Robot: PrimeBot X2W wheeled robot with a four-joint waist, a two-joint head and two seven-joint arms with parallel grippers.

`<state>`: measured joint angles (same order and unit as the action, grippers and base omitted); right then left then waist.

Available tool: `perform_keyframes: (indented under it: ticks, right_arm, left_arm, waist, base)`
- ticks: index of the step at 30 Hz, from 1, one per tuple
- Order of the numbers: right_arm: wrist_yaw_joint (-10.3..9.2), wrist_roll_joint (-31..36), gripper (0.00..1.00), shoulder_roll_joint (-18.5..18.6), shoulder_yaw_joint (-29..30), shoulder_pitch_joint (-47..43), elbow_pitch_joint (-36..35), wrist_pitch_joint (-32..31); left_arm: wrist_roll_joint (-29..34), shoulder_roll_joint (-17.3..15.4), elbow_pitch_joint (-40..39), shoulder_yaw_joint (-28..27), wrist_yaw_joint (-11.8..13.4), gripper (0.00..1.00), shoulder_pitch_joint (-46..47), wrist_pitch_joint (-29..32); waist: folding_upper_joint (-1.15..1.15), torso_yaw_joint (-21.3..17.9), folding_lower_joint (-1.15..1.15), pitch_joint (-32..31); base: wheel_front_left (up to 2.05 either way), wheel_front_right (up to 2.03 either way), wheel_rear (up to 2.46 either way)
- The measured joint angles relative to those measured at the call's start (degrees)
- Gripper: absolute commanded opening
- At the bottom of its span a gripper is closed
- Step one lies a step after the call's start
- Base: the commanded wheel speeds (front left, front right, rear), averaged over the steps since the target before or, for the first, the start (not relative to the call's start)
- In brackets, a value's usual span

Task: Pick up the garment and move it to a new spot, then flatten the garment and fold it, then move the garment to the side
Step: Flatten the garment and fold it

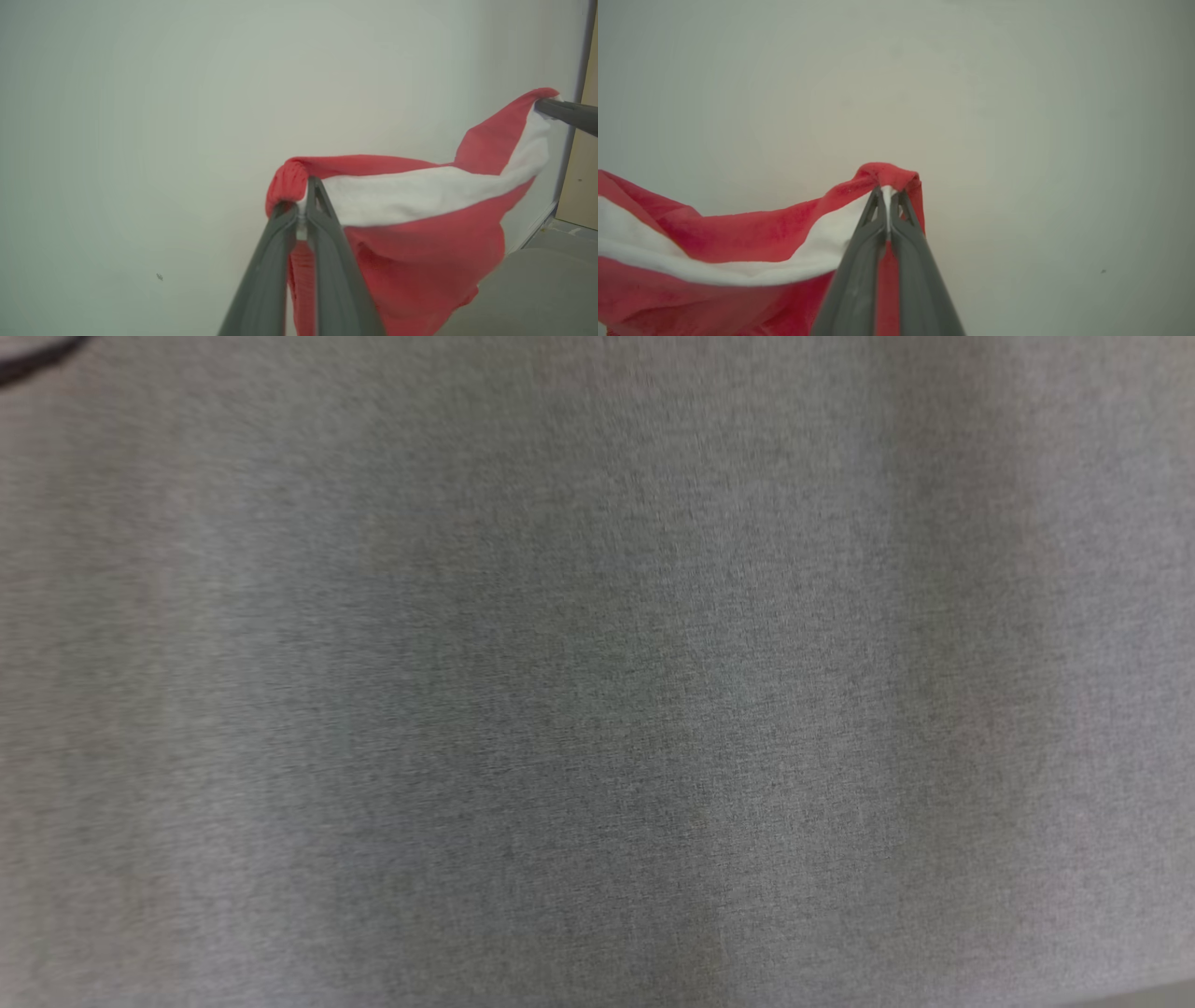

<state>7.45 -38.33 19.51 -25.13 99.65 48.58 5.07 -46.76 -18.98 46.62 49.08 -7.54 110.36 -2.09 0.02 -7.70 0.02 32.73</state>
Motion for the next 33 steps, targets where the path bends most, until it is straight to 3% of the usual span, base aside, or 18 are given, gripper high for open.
perform_keyframes:
  ticks: [9, 15, 25, 33]
  right_arm:
    - [0.00, -1.52, 0.00, -0.90, -4.42, 0.94, 3.49, 3.91]
    - [0.00, -4.10, 0.00, -0.46, -7.26, -4.49, 3.33, 6.90]
    - [0.00, -8.75, 0.00, 1.31, -11.36, -23.14, -2.23, 8.73]
    - [0.00, -10.84, 0.00, 3.26, -13.50, -40.85, -10.26, 9.14]
  left_arm:
    - [-4.09, -1.30, 2.57, 6.38, 0.00, 0.00, 0.83, -2.97]
    - [-7.94, -2.22, 1.02, 9.35, 0.00, 0.00, -4.80, -8.26]
    - [-13.88, -6.83, -7.64, 8.99, 0.02, 0.00, -26.16, -12.78]
    - [-11.43, -8.06, -21.71, 2.26, 4.94, 0.00, -48.91, -12.94]
  waist:
    - [0.00, -2.45, -0.01, 5.73]
    - [0.00, -3.45, -0.01, 5.67]
    - [-0.02, -3.15, -0.04, -1.52]
    - [-0.03, -2.58, -0.04, -8.30]
  base:
    - [0.00, 0.00, 0.00]
    - [0.00, 0.00, 0.00]
    - [0.00, 0.00, 0.00]
    - [0.00, 0.00, 0.00]
